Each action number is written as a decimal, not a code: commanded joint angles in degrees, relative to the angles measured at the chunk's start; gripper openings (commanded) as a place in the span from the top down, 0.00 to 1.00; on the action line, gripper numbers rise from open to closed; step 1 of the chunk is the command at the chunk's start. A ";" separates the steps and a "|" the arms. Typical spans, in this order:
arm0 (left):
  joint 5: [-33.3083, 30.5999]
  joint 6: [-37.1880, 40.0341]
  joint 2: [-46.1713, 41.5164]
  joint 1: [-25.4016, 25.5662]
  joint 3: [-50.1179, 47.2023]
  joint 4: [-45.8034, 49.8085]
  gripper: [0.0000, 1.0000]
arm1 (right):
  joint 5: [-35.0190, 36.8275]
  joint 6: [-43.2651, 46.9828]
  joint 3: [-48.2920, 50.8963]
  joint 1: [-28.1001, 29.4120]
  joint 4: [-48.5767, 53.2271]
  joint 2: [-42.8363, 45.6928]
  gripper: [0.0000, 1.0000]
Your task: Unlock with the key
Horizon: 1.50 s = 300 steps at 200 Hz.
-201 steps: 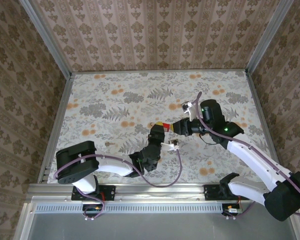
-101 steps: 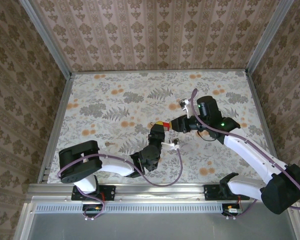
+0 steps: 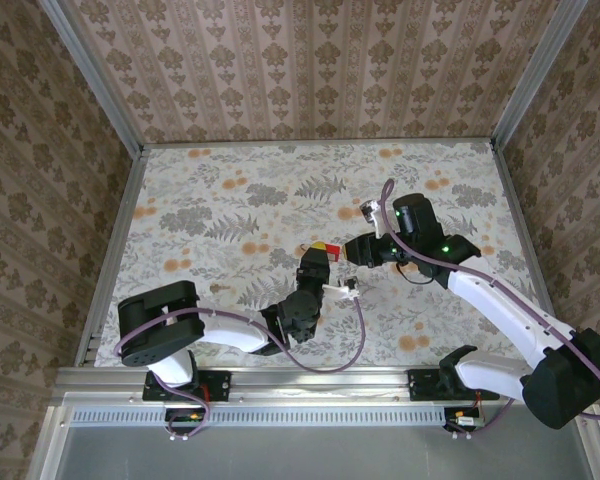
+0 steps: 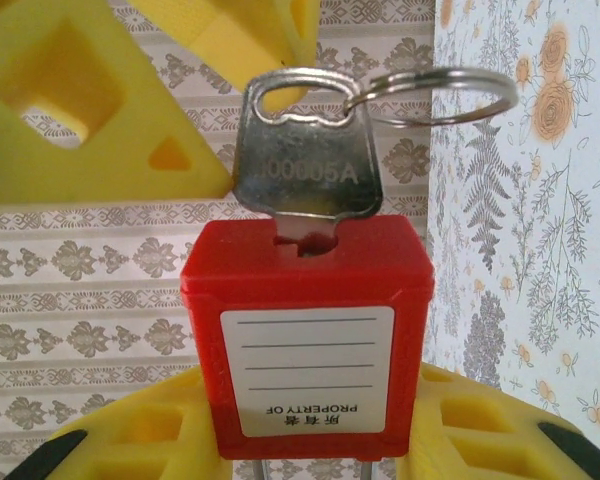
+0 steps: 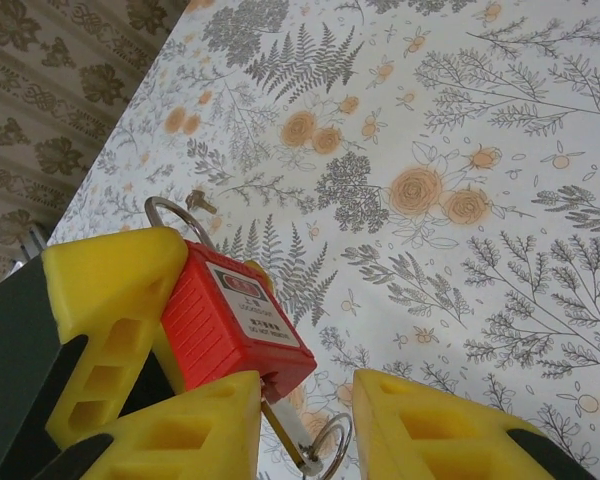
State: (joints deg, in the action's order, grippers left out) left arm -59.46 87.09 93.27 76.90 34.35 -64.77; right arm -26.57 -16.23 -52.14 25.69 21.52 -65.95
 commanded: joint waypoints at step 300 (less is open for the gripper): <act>1.53 2.03 1.41 -0.17 2.52 -8.15 0.74 | -28.47 -41.65 17.38 -12.45 -38.83 -1.31 0.27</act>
State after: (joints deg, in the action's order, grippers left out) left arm -59.35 89.84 94.37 76.84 34.59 -69.52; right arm -46.81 -46.37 -37.10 13.28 -4.05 -67.11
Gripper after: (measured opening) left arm 0.370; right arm 0.709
